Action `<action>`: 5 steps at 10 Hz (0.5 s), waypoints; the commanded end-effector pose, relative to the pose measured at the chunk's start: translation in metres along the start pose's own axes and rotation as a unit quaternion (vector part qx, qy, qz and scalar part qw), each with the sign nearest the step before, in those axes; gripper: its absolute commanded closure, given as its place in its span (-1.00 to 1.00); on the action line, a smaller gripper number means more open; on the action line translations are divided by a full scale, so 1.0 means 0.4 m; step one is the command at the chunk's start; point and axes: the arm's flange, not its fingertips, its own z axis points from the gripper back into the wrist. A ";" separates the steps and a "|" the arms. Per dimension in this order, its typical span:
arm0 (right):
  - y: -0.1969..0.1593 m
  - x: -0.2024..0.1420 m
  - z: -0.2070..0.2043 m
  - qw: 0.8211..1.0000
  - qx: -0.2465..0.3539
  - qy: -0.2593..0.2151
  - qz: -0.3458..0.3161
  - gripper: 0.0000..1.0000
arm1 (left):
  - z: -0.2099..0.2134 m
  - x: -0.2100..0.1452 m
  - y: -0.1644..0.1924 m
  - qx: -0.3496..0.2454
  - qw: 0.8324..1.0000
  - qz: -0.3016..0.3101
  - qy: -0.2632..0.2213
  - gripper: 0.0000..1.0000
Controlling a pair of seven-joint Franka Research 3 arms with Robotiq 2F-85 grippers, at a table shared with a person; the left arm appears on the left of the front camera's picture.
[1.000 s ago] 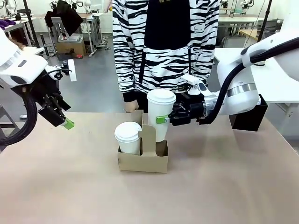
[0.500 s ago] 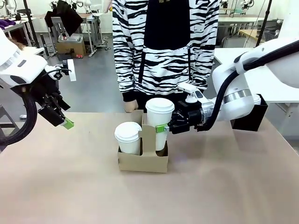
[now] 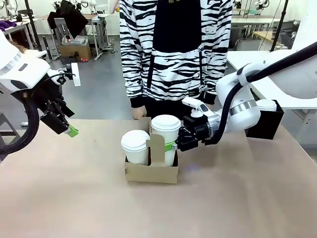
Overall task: Pour a drink into a cup and package it in a carrier.
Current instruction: Insert the held 600 ml Paper Cup into the Cup Carrier.
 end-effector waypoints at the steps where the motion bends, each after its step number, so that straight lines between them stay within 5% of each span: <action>1: -0.030 -0.007 0.004 0.999 0.030 0.012 0.025 -0.60 | 0.004 0.003 0.002 -0.001 1.000 0.003 0.003 -1.00; 5: -0.049 -0.045 0.009 0.997 0.052 0.034 0.050 -0.60 | 0.004 0.003 0.002 -0.001 1.000 0.003 0.003 -1.00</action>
